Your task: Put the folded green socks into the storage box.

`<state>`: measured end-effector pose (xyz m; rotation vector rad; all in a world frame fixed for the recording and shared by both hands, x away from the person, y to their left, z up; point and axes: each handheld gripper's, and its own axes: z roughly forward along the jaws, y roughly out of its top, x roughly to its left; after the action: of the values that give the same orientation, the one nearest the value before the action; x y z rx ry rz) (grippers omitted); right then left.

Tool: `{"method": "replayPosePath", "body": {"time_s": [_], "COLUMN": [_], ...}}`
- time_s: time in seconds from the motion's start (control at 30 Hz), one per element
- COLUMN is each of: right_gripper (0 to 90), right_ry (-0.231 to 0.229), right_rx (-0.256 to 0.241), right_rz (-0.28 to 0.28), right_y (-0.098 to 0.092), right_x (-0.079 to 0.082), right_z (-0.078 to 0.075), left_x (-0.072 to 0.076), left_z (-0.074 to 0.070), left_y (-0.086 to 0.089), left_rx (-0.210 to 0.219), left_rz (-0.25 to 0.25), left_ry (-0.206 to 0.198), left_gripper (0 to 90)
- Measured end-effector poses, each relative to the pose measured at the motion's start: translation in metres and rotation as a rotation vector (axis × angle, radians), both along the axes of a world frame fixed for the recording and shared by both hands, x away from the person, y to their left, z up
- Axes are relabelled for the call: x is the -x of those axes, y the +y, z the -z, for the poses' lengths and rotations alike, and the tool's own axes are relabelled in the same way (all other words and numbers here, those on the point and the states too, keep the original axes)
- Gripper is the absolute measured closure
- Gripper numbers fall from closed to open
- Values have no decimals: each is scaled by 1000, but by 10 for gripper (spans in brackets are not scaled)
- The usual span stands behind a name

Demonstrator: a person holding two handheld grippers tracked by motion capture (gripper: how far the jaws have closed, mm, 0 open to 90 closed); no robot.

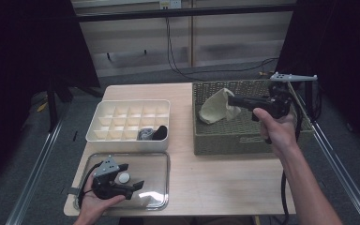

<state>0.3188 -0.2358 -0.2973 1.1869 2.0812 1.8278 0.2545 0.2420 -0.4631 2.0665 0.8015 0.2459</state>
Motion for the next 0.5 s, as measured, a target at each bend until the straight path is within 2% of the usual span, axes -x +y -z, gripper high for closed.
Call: {"method": "replayPosePath", "body": {"time_s": [0.27,0.5], "right_gripper": [862,862], "right_ry": [-9,0], "right_rx": [-23,3], "right_rz": [-26,-57], "right_y": [7,16], "right_x": [20,39], "right_z": [-2,0], "left_x": [-1,0], "left_z": [1,0], "left_y": [-2,-7], "left_rx": [3,6], "left_rz": [-3,1], "left_ry": [0,0], "left_gripper": [94,95]}}
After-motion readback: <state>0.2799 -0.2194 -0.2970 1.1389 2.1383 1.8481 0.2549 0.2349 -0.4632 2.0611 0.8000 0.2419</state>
